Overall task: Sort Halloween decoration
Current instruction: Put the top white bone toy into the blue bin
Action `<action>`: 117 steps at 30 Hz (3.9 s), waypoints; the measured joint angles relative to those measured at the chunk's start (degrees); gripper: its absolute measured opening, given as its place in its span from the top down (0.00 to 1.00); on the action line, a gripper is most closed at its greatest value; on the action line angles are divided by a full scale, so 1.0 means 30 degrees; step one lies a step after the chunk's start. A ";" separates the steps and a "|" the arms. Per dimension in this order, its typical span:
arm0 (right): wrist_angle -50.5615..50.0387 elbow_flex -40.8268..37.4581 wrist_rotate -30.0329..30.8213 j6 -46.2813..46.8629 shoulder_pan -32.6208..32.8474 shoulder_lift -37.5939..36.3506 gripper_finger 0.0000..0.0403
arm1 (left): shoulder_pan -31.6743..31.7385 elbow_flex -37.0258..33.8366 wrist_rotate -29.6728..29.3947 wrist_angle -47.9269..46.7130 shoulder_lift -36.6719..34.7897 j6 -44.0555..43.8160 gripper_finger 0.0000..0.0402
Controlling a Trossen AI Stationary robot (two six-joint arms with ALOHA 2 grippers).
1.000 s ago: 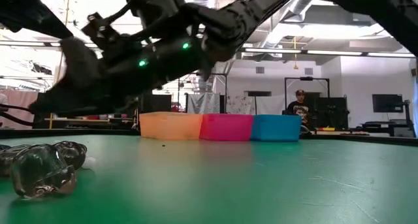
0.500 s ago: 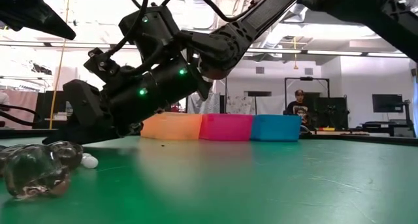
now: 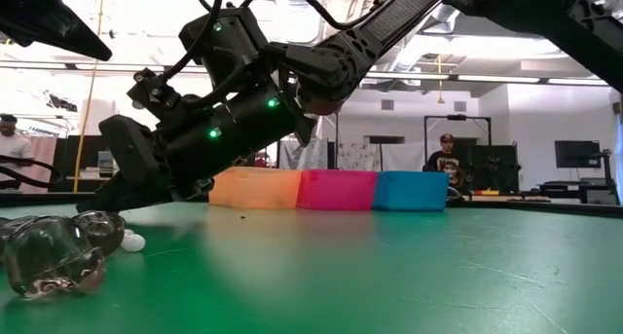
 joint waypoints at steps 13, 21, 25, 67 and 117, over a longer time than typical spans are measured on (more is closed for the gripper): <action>-0.2885 -0.0138 -0.0212 -0.1017 -0.0533 -0.2176 0.96 | 0.0000 0.0000 -0.0036 -0.0857 0.0000 -0.0306 1.00; -0.6977 -0.0542 -0.0020 -0.2528 -0.1737 -0.5013 0.96 | -0.0015 0.0000 -0.0130 -0.1222 0.0000 -0.0469 1.00; -0.7044 -0.3468 0.0698 -0.2572 -0.2846 -0.7766 0.96 | -0.0212 0.0000 -0.0153 -0.1387 0.0000 -0.0722 1.00; -0.4181 -1.1941 0.1140 -0.0255 -0.0366 -1.9291 0.94 | 0.4970 -0.5510 -0.0562 1.2324 1.0885 -0.6746 1.00; -0.0581 -1.1369 0.6367 0.6918 0.8709 -0.6876 0.71 | 0.4925 -0.3934 -0.3477 1.6673 -0.0087 1.3385 1.00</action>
